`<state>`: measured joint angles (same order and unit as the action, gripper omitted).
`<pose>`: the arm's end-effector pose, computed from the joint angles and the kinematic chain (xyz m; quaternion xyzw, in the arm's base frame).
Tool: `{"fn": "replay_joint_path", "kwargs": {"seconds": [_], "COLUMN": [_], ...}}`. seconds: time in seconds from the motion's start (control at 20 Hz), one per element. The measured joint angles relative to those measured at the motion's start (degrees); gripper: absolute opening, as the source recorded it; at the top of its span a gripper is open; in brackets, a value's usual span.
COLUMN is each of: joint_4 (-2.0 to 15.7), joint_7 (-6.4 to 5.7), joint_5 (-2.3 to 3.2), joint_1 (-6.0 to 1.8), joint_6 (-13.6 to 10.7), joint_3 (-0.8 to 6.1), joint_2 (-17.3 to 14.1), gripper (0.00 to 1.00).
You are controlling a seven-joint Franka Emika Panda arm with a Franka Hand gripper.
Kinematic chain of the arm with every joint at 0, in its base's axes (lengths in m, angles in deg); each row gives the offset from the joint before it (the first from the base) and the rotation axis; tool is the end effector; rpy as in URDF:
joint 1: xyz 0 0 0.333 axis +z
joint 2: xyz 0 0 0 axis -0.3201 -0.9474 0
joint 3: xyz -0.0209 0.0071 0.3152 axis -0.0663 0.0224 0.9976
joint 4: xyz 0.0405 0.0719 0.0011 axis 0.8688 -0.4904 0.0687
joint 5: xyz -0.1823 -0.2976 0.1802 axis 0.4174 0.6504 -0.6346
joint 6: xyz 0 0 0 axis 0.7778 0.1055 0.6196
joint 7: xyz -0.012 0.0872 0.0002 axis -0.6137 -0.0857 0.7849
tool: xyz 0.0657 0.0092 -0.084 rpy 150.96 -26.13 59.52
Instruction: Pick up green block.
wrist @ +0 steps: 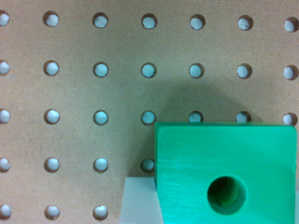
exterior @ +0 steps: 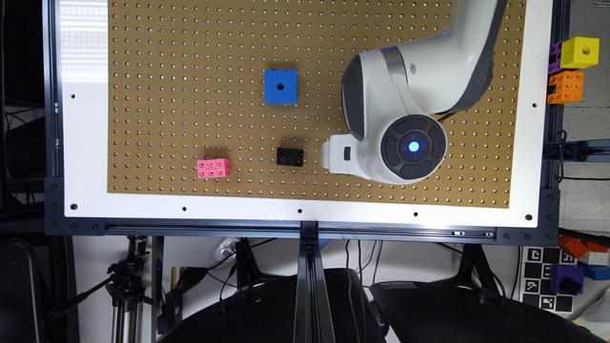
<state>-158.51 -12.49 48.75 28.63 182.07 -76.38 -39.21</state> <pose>0.6189 0.1398 0.1786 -0.9240 0.3817 -0.0093 0.0208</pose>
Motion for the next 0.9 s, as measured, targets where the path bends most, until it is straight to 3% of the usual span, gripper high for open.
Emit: {"fn": "replay_joint_path", "kwargs": {"seconds": [0.9], "joint_4": [-0.02], "joint_7": [0.00], "joint_5": [0.00], "joint_1": [-0.01], "joint_6": [-8.80], "joint_3": [0.00], "joint_2": [8.36], "gripper": [0.00]}}
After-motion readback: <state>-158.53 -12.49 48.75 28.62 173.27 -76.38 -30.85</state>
